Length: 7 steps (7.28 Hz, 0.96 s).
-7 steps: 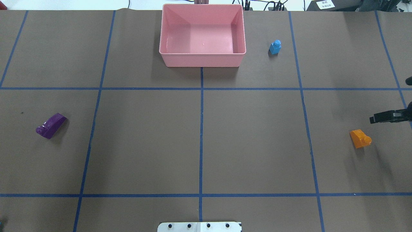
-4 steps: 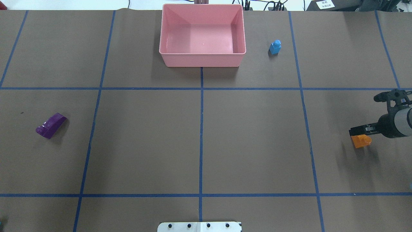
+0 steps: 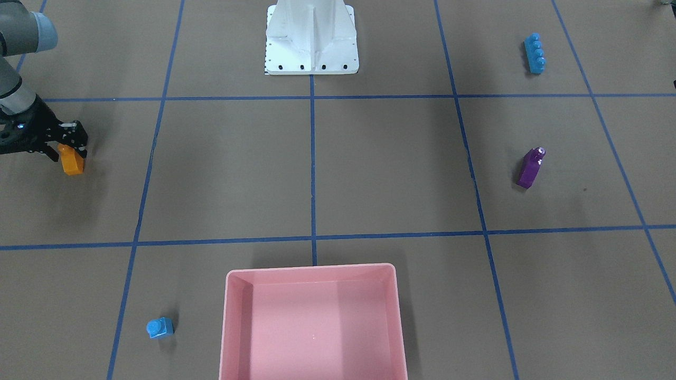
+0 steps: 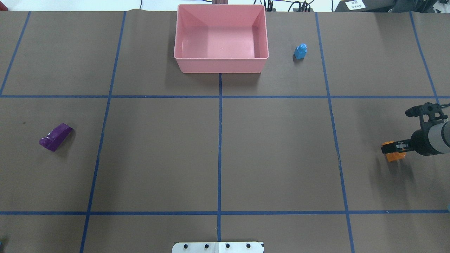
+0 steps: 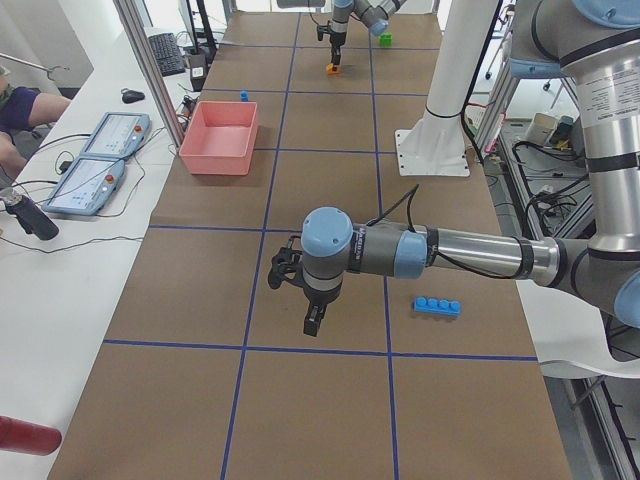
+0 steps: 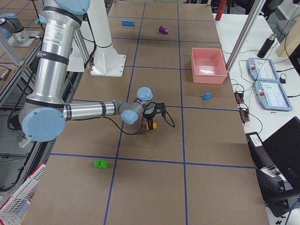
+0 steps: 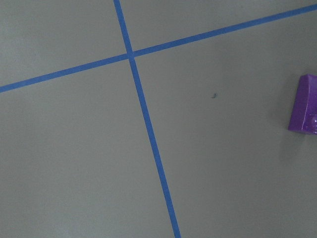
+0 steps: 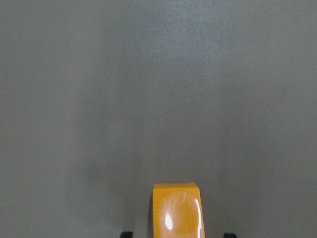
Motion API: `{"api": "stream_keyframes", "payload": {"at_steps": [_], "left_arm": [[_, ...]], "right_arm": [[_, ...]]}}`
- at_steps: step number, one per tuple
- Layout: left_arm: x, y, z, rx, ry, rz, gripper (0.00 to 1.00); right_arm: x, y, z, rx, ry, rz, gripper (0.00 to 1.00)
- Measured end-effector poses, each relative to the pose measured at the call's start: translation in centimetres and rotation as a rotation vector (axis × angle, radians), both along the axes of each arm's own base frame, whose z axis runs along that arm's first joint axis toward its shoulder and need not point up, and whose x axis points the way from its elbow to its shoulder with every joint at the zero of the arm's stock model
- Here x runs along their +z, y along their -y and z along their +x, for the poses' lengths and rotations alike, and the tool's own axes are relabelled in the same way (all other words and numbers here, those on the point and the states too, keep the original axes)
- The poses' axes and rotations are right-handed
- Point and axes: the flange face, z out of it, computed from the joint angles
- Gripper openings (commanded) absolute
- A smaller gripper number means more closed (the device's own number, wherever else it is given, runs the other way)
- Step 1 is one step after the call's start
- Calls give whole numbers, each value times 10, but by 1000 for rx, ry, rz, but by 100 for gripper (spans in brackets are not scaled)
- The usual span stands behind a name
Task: Put all blocks into box
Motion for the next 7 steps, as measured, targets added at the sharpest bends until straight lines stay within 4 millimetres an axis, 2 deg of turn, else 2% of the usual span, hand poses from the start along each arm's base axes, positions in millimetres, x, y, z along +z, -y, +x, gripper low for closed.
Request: {"api": "stream_keyframes", "payload": {"at_steps": [1, 2, 4, 5, 6, 7], "left_arm": [[0, 0, 0, 0, 0, 0, 100], [0, 0, 0, 0, 0, 0, 100], [0, -1, 0, 0, 0, 1, 100], [0, -1, 0, 0, 0, 1, 100], [-1, 0, 0, 0, 0, 2, 100], [-2, 0, 0, 0, 0, 3, 100]], "right_arm": [[1, -2, 1, -2, -2, -3, 0], [0, -3, 2, -3, 1, -4, 0], [-21, 0, 3, 4, 32, 20, 0], [-38, 11, 6, 25, 55, 42, 0], [-61, 32, 7, 57, 84, 73, 0], [-93, 62, 2, 90, 110, 103, 0]]}}
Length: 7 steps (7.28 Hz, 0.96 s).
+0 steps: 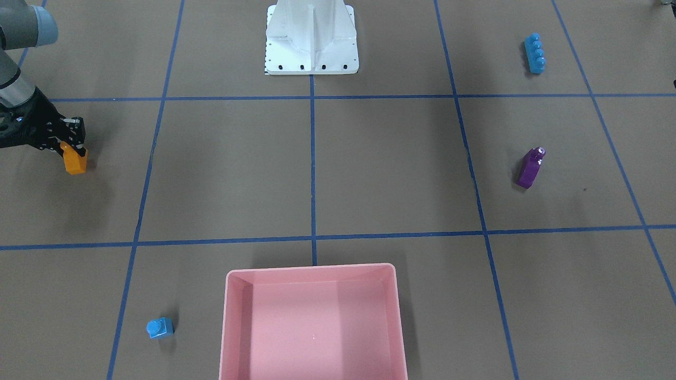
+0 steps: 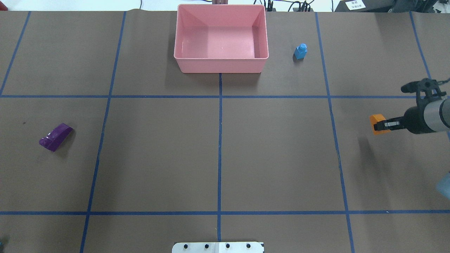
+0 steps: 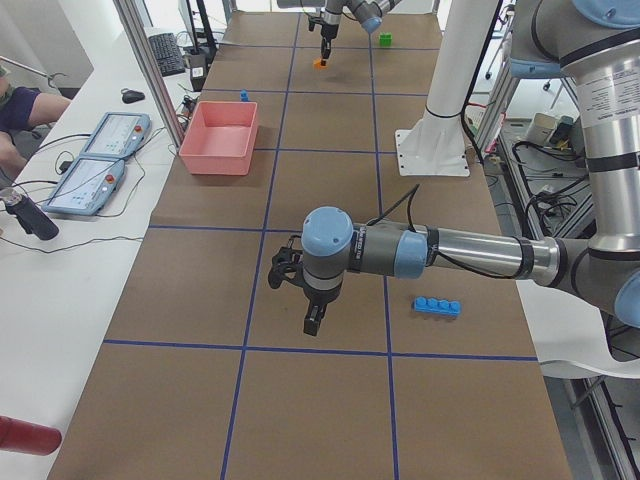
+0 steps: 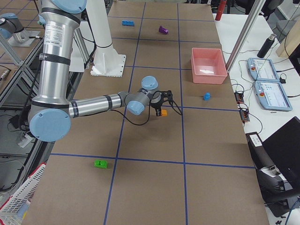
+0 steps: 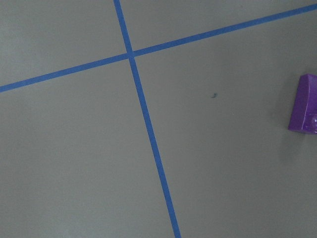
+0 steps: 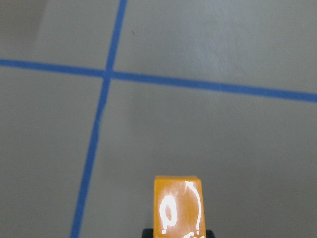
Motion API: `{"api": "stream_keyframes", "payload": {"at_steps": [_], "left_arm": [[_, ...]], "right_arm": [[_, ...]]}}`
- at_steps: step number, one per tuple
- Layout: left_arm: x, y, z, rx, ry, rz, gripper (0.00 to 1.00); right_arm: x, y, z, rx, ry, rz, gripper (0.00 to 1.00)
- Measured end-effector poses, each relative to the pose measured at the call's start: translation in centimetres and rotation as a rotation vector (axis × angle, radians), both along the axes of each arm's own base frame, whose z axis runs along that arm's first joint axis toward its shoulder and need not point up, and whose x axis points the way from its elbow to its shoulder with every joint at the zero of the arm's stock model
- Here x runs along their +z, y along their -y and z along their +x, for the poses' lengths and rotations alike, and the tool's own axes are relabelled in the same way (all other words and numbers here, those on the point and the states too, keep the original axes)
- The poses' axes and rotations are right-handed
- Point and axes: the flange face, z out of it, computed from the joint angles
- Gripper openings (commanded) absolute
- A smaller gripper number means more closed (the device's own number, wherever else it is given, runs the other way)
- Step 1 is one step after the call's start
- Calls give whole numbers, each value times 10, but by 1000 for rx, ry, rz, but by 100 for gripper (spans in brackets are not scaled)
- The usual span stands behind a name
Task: Put all blocks into box
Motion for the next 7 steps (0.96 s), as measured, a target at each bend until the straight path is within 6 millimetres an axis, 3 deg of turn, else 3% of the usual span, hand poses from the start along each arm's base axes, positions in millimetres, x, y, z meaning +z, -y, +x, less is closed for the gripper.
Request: {"api": "stream_keyframes", "payload": {"at_steps": [2, 4, 5, 7], "left_arm": [[0, 1, 0, 1, 0, 1, 100], [0, 1, 0, 1, 0, -1, 100], [1, 1, 0, 1, 0, -3, 100], [3, 1, 1, 1, -1, -6, 100]], "right_arm": [[-83, 64, -26, 36, 3, 2, 0], [-165, 124, -67, 70, 11, -35, 0], [-201, 161, -95, 85, 22, -50, 0], [-271, 255, -168, 93, -3, -96, 0]]}}
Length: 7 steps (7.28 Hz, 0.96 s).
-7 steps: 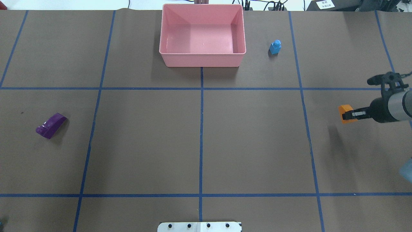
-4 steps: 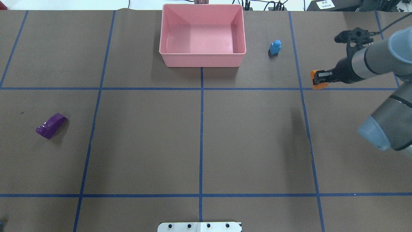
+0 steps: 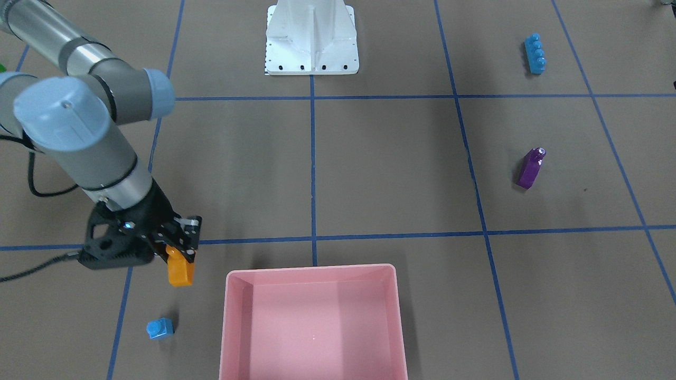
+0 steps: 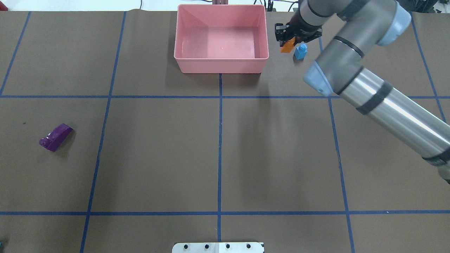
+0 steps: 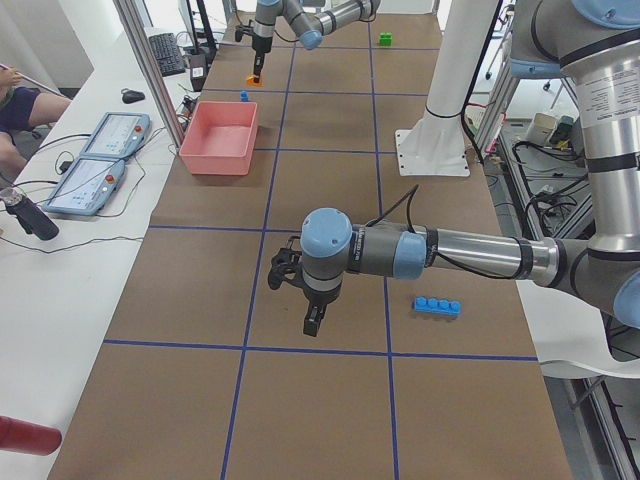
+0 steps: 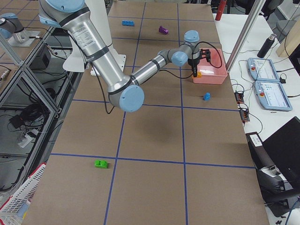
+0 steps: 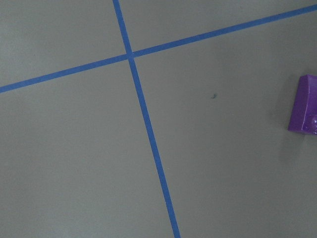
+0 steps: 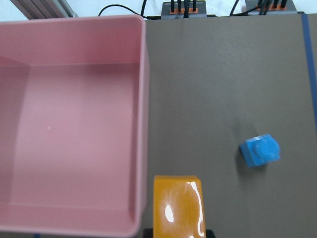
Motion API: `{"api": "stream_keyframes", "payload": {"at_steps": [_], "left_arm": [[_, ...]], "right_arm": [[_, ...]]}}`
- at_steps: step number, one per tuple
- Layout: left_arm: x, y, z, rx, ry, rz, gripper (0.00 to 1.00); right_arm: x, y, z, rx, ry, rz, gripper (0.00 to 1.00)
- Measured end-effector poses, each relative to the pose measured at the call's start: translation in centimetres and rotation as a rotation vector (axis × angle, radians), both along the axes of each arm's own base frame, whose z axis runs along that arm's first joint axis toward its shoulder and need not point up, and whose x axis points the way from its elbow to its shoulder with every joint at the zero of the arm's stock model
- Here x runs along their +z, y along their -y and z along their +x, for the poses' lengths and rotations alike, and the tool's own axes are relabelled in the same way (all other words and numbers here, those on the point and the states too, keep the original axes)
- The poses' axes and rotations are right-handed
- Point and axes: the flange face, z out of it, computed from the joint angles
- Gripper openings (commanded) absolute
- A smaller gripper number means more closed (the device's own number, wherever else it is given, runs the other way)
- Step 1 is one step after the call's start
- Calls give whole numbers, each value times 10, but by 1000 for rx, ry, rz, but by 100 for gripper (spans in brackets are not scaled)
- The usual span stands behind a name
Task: Put all blocks into box
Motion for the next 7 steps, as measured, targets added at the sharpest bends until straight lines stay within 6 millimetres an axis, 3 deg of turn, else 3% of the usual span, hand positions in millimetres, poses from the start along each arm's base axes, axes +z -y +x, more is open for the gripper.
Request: {"api": "stream_keyframes", "payload": {"at_steps": [1, 3, 4, 5, 7], "left_arm": [[1, 0, 0, 1, 0, -1, 100], [0, 1, 1, 1, 0, 0, 100], [0, 1, 1, 2, 0, 1, 100], [-1, 2, 1, 2, -1, 3, 100], [-5, 5, 1, 1, 0, 10, 100]], "right_arm": [[-27, 35, -29, -4, -25, -30, 0], [-48, 68, -59, -12, -56, -64, 0], [-41, 77, -71, -16, -52, -56, 30], [-29, 81, -81, -20, -48, -46, 99], [-20, 81, -93, -14, -58, -34, 99]]}}
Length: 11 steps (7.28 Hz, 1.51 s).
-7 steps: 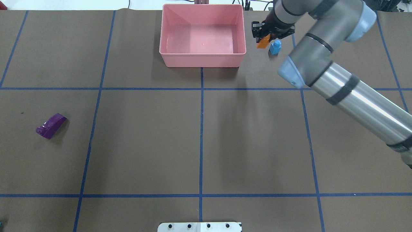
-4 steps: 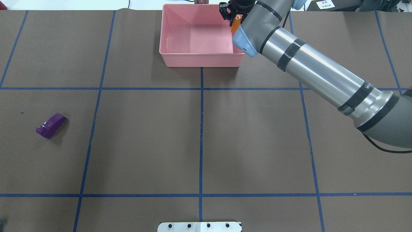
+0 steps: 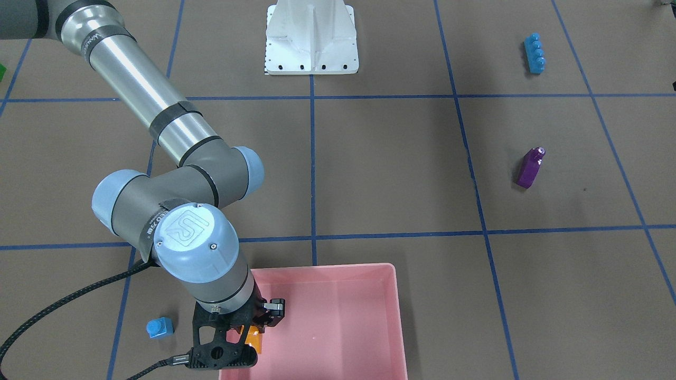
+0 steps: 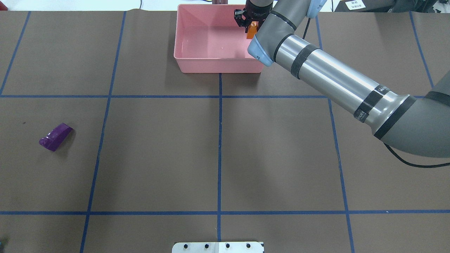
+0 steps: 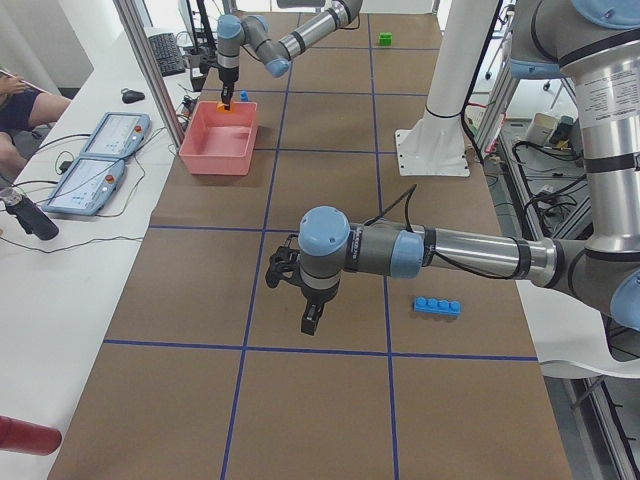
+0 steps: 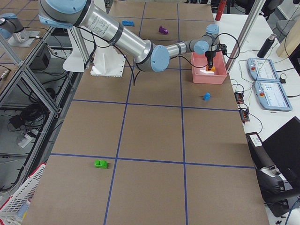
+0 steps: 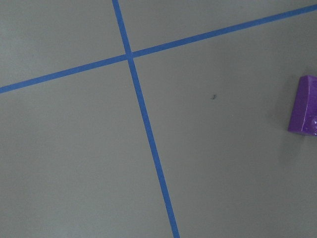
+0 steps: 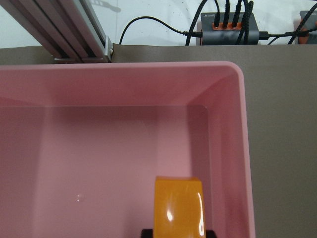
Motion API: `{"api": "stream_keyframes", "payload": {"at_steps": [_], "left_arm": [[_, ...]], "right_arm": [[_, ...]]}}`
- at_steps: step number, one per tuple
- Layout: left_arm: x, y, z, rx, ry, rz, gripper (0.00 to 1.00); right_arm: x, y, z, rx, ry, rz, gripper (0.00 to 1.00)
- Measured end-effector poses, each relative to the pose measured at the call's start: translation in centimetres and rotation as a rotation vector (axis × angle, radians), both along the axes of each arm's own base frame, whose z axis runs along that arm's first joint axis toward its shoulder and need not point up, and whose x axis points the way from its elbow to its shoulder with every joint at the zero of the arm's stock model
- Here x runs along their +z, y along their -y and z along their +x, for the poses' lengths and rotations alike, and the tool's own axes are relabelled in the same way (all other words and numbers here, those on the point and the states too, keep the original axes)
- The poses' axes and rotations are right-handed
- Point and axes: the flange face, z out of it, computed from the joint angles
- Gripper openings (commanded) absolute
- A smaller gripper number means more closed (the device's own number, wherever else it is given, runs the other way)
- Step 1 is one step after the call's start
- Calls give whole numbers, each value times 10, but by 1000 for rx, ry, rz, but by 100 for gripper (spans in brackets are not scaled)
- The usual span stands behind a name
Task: Put all blocks into box
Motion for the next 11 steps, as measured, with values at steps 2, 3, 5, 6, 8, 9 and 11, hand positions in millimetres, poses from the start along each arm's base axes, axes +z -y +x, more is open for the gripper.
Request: {"api": "stream_keyframes", "payload": {"at_steps": [2, 3, 5, 6, 8, 9, 11], "left_arm": [[-3, 2, 0, -1, 0, 6, 100], [-6, 4, 0, -3, 0, 11, 100], [-33, 32, 1, -5, -1, 75, 100], [-54, 55, 1, -20, -5, 107, 100], [-93, 79, 10, -103, -32, 112, 100], [-104, 82, 29, -93, -50, 160, 100], [-112, 79, 112, 59, -85, 241, 100]], "right_arm": [[1, -1, -2, 7, -4, 1, 99], [-2, -1, -1, 9, -1, 2, 99], [-19, -2, 9, 2, 5, -11, 100], [-36, -8, 19, -7, 3, -27, 100], [-56, -30, 41, -23, 11, -50, 100], [-54, -46, 57, -29, 16, -53, 100], [-46, -87, 100, -47, 0, -57, 100]]}}
